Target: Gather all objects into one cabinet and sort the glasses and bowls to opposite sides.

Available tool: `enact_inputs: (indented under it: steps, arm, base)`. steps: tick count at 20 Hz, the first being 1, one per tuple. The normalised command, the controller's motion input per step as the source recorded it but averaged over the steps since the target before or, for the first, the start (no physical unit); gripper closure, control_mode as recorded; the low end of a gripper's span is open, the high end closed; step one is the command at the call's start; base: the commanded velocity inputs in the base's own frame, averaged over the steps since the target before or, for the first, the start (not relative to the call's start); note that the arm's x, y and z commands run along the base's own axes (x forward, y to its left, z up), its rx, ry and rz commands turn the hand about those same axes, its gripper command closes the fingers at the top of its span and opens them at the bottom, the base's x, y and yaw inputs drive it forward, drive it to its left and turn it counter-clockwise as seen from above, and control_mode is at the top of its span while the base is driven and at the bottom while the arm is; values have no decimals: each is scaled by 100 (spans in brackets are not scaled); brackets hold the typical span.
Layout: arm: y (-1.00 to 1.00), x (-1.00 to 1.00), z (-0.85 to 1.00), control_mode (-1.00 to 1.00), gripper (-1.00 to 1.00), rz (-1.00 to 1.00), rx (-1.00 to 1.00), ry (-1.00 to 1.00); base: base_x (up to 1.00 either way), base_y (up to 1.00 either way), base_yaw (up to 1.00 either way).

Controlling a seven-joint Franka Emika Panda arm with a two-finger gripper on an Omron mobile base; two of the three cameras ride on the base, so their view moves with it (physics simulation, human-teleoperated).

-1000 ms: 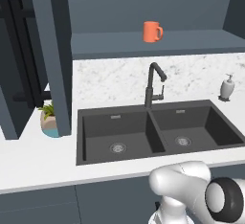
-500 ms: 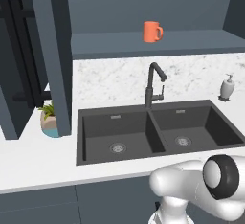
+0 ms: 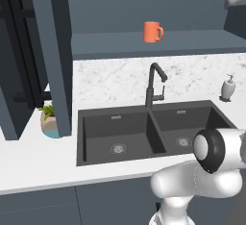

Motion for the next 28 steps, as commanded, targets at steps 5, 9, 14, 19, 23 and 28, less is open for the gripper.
enact_inputs:
  steps: [5,9,14,19,23,28]
  arm:
    - [37,59,-7,-100,-100,3,-6,0]
    - [0,64,-31,-100,-100,0,0,-1]
    - [-1,31,-68,-100,-100,0,0,-7]
    - [0,1,-47,-100,-100,0,12,-16]
    - [0,1,-21,-100,-100,0,14,-13]
    - [7,31,-65,-100,-100,0,5,-11]
  base:
    - [0,0,0]
    - [0,0,0]
    - [0,0,0]
    - [0,0,0]
    - [0,0,0]
    - [0,0,0]
